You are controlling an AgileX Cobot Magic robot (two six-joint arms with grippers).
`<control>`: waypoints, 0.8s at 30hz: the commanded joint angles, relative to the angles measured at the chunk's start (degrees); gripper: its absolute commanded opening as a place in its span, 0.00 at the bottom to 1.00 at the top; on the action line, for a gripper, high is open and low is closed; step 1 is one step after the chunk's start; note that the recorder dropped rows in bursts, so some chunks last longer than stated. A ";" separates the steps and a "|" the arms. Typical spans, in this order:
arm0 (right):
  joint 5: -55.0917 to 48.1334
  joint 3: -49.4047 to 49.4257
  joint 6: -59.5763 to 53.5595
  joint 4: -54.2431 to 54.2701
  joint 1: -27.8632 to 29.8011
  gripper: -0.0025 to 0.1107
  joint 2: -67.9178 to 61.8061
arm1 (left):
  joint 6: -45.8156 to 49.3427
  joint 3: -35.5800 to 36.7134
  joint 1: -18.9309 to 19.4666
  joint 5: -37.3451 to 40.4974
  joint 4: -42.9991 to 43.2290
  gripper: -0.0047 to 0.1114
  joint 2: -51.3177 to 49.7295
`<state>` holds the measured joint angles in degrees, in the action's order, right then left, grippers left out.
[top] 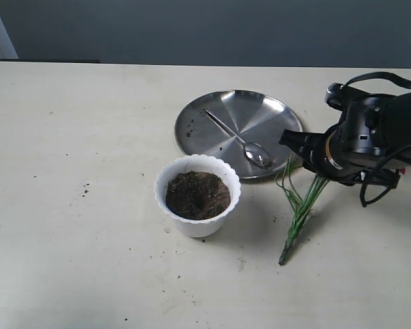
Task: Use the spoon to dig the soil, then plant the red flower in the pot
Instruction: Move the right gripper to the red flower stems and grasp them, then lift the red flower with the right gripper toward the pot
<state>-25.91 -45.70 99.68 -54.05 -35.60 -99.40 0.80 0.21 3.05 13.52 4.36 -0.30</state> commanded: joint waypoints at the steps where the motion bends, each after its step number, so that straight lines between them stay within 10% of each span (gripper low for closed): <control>1: -1.34 -0.35 -0.28 0.65 0.29 0.18 -0.15 | -0.22 -0.21 -0.36 -0.20 -0.33 0.04 0.30; 17: -6.23 -0.35 -3.10 -0.47 0.29 0.17 -0.15 | -0.22 -0.21 -0.36 -0.20 -0.33 0.04 0.30; 24: -11.09 -0.35 -5.78 -2.87 0.29 0.02 -0.15 | -0.22 -0.21 -0.36 -0.20 -0.33 0.04 0.30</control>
<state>-34.21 -45.83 94.79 -55.22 -35.60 -99.53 0.80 0.21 3.05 13.52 4.36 -0.30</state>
